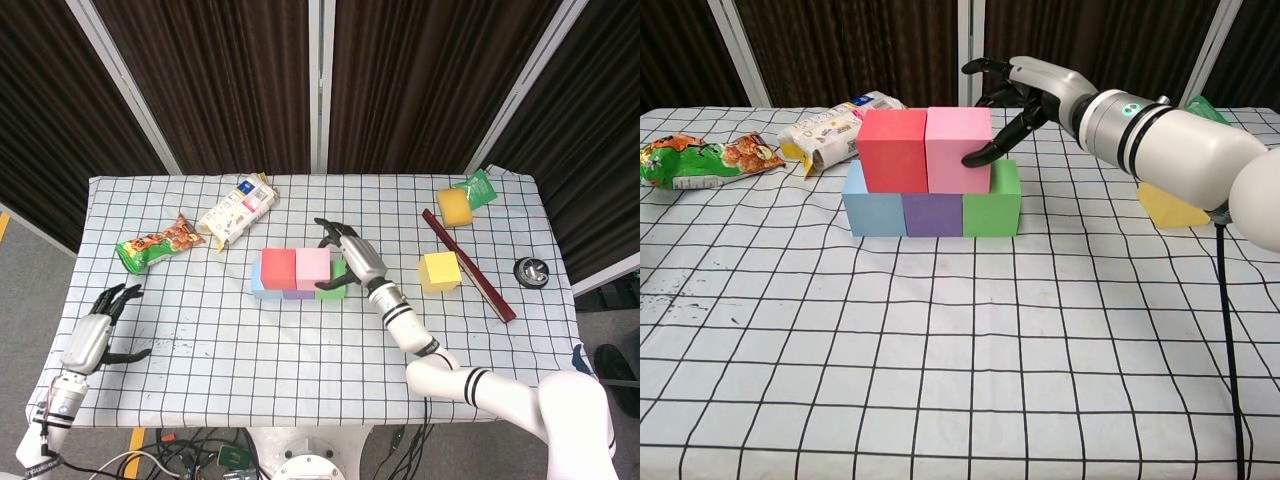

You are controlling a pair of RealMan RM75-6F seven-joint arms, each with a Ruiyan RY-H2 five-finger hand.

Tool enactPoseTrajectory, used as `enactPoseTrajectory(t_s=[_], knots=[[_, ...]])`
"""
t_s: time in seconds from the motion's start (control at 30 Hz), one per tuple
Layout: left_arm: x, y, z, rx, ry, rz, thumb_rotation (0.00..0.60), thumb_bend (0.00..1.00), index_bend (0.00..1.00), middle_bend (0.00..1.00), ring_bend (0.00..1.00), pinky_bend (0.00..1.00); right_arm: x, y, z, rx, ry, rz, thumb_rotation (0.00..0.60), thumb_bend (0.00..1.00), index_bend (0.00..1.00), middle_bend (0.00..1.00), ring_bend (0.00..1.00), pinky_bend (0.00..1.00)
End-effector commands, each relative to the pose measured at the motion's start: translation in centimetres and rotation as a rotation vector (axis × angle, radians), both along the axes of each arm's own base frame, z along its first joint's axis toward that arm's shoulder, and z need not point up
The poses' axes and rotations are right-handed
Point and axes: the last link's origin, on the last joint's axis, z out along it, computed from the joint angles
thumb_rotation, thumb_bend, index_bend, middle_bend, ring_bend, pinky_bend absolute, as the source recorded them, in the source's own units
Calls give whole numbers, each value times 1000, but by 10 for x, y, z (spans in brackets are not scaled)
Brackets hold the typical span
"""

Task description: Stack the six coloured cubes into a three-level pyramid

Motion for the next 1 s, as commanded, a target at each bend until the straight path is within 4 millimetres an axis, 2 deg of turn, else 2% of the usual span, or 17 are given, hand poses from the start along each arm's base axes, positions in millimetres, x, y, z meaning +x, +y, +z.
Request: enactPoseTrajectory(t_s=[0.03, 1.0], knots=[[0, 0, 0, -2, 0, 0, 600, 0, 74, 171, 1, 31, 0, 0, 0, -1, 5, 3, 600, 119, 0, 449, 41, 0], [0, 0, 0, -2, 3, 1, 600, 0, 74, 172, 1, 31, 1, 0, -2, -1, 0, 1, 600, 119, 0, 450, 41, 0]])
